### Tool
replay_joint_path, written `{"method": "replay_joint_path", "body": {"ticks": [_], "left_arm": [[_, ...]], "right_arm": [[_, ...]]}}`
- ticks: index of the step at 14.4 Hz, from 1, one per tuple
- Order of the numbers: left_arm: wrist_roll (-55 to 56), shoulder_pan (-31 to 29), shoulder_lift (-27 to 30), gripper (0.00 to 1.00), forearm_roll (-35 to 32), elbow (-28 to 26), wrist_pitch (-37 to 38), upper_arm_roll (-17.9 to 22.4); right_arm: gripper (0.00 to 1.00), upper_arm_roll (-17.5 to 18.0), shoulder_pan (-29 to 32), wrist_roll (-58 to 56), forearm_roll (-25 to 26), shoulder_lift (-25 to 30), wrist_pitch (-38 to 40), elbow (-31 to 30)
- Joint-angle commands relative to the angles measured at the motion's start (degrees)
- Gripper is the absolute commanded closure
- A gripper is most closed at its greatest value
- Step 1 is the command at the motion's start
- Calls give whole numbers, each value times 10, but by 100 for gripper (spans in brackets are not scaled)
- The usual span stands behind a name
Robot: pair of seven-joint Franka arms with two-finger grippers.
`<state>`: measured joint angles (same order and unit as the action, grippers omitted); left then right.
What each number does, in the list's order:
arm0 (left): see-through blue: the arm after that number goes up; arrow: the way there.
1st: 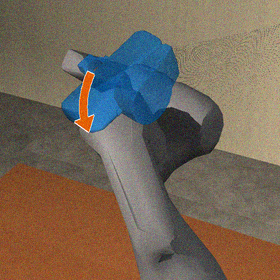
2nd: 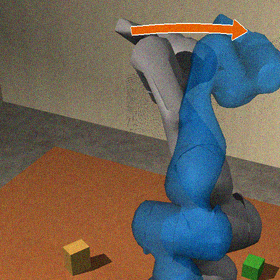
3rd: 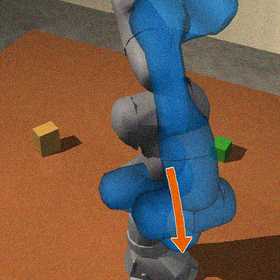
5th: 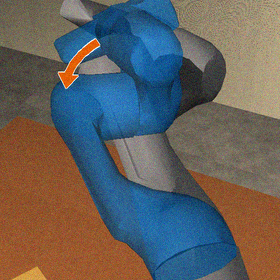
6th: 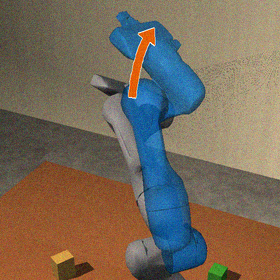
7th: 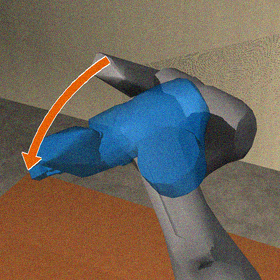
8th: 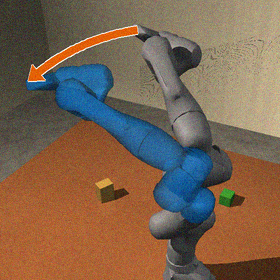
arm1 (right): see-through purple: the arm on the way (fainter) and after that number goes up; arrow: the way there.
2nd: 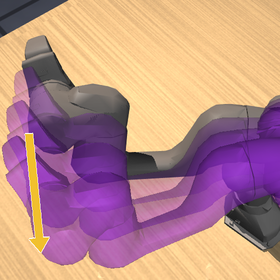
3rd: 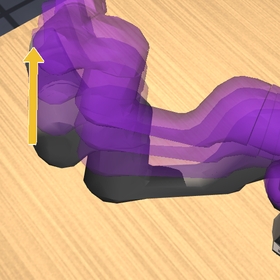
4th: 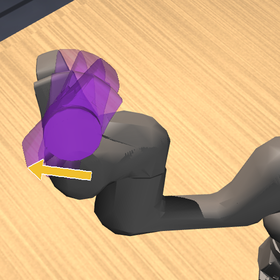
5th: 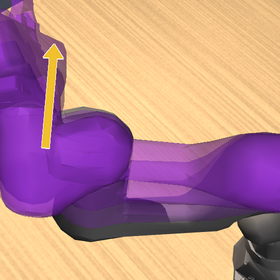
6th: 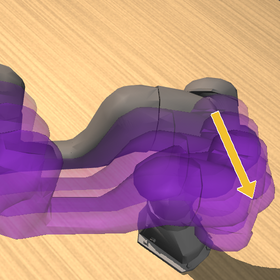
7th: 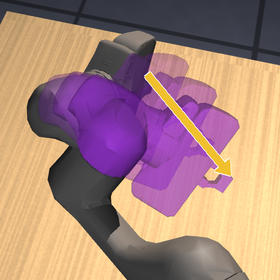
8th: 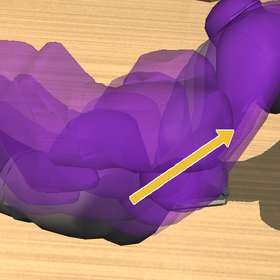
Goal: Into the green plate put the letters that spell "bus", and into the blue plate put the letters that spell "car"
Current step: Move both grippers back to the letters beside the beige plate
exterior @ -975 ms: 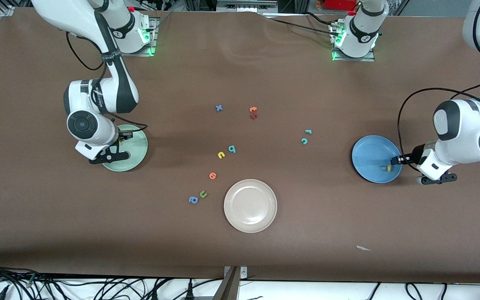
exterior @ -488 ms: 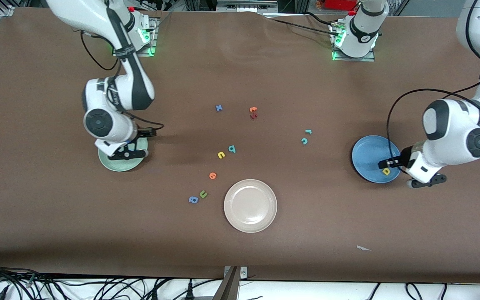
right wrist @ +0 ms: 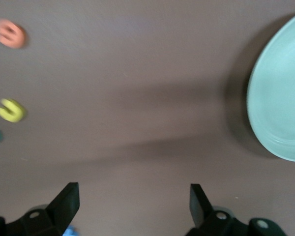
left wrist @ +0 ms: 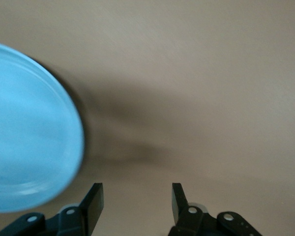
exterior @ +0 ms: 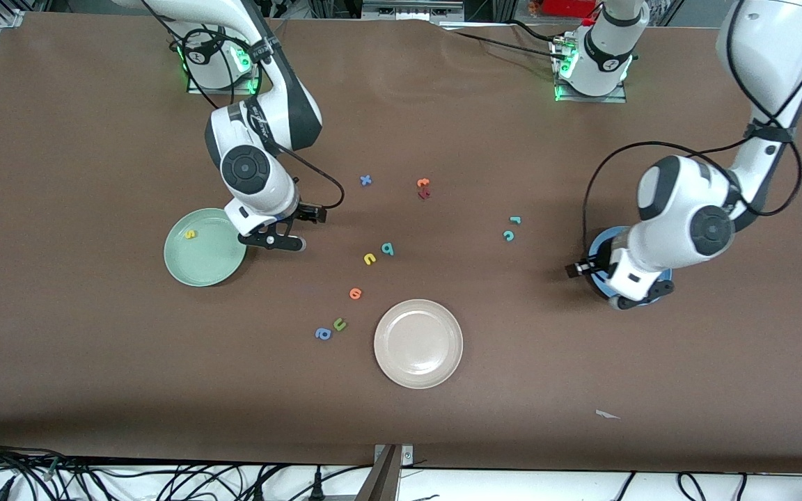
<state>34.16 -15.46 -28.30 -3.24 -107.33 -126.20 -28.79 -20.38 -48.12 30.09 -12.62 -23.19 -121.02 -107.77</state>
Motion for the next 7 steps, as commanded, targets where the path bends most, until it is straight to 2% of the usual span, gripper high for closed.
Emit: {"method": "replay_joint_path", "body": {"ticks": [1, 2, 3, 4, 7], "left_arm": [[56, 47, -15, 38, -11, 0, -8, 2], [70, 61, -21, 38, -11, -4, -32, 2], [81, 75, -27, 38, -11, -13, -52, 2], [85, 89, -30, 38, -12, -23, -64, 2], [84, 102, -24, 38, -19, -70, -69, 1]], "right_arm": [[2, -4, -3, 70, -34, -44, -17, 60], [2, -4, -9, 110, -35, -64, -17, 87], [8, -4, -11, 159, -40, -76, -15, 103], [10, -4, -11, 208, -41, -84, -18, 110], [15, 6, -17, 283, -43, -145, -21, 164]]}}
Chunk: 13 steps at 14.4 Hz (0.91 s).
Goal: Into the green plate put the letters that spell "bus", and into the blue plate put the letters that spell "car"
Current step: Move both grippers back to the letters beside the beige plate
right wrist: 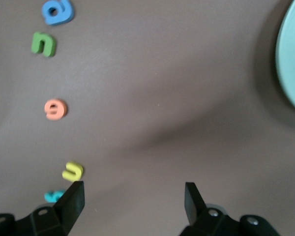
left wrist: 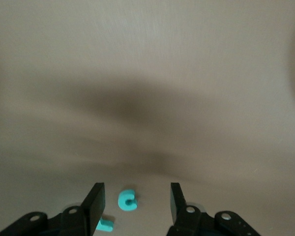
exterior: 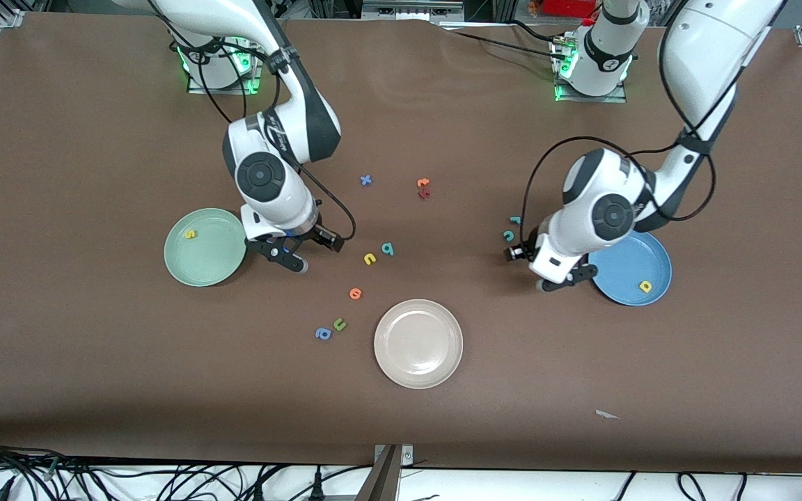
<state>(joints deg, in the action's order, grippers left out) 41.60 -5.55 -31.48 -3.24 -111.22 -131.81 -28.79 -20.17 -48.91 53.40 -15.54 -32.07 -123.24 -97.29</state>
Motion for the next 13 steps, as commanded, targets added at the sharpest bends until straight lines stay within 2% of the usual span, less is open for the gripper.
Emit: {"method": "replay_joint_path", "body": {"ticks": [1, 5, 8, 10, 13], "left_arm": [[7, 9, 7, 39, -19, -39, -13, 0], [2, 14, 7, 40, -19, -70, -46, 0], [2, 18, 3, 41, -19, -70, -47, 0], [2, 19, -2, 41, -19, -70, -59, 1], [4, 18, -11, 41, -19, -70, -74, 1]], "right_arm": [[19, 10, -15, 79, -12, -75, 4, 84], [23, 14, -17, 138, -18, -105, 0, 105], [36, 21, -16, 143, -47, -122, -21, 113], [38, 28, -17, 145, -71, -134, -46, 114], [37, 35, -18, 162, -71, -155, -88, 119]]}}
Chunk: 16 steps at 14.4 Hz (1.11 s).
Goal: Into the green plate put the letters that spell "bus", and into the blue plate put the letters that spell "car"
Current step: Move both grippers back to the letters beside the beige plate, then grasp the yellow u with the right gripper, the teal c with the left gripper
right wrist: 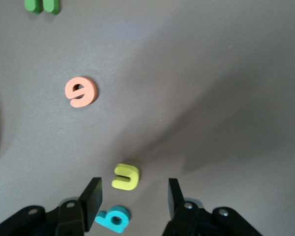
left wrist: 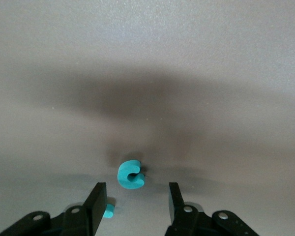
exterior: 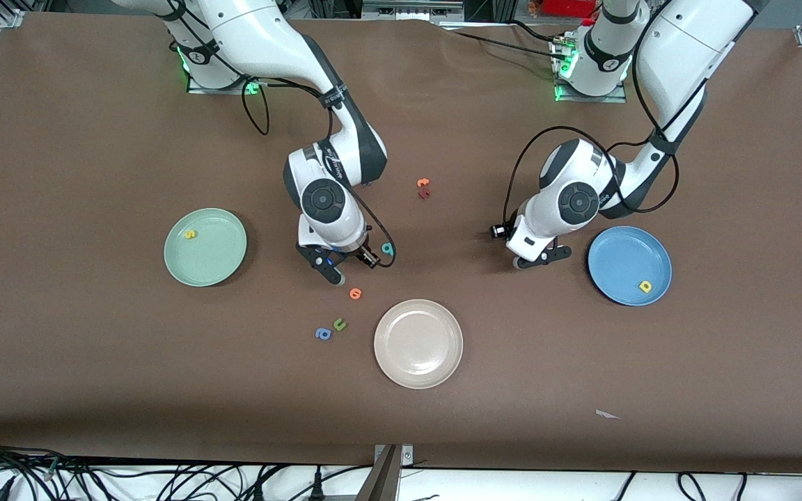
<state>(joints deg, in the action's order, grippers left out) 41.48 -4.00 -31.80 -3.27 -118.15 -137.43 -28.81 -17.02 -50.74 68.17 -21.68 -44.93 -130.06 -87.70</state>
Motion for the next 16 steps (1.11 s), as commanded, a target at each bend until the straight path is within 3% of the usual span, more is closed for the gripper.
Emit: {"method": "replay_joint_path", "body": {"ticks": [1, 6, 13, 16], "left_arm": [[6, 2, -11, 41, -19, -1, -18, 2], [4, 3, -11, 43, -22, -5, -16, 2], [11, 3, -11, 51, -41, -5, -12, 2], [11, 3, -11, 66, -41, -5, -12, 2]], "right_arm": [[37, 5, -1, 14, -10, -31, -26, 23], [38, 6, -3, 14, -9, -42, -35, 23], [77, 7, -11, 11, -6, -47, -34, 23], [80, 3, -9, -3, 2, -40, -28, 23]]}}
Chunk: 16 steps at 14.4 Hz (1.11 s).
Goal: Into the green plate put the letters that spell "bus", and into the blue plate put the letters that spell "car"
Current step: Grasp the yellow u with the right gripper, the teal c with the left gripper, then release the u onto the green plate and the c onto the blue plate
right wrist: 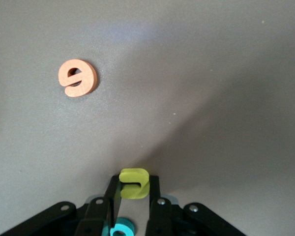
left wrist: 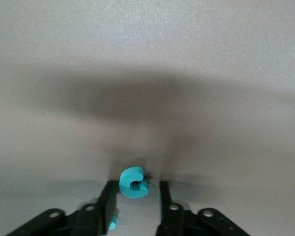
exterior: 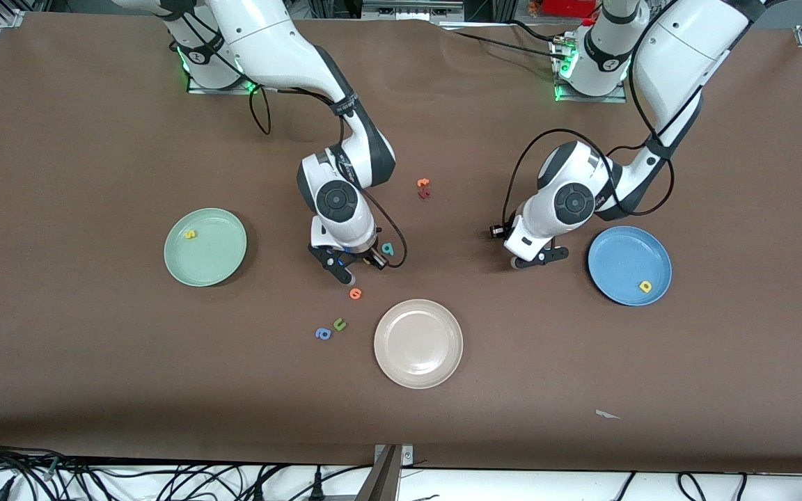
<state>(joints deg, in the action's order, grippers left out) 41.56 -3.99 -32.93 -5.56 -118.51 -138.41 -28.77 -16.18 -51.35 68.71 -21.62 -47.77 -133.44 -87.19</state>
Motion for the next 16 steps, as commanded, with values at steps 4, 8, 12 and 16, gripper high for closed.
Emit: {"method": "replay_joint_path", "body": {"ticks": [4, 8, 12, 16], "left_arm": [[10, 3, 0, 78, -18, -1, -2, 2], [8, 2, 1, 88, -18, -1, -2, 2], [4, -14, 20, 95, -18, 15, 15, 3], [-18, -53, 68, 95, -18, 44, 64, 1]], "right_arm": [[80, -33, -2, -87, 16, 15, 74, 18], [80, -101, -2, -256, 14, 70, 192, -21], [84, -161, -1, -448, 11, 166, 172, -180], [84, -229, -2, -597, 12, 190, 145, -270]]}}
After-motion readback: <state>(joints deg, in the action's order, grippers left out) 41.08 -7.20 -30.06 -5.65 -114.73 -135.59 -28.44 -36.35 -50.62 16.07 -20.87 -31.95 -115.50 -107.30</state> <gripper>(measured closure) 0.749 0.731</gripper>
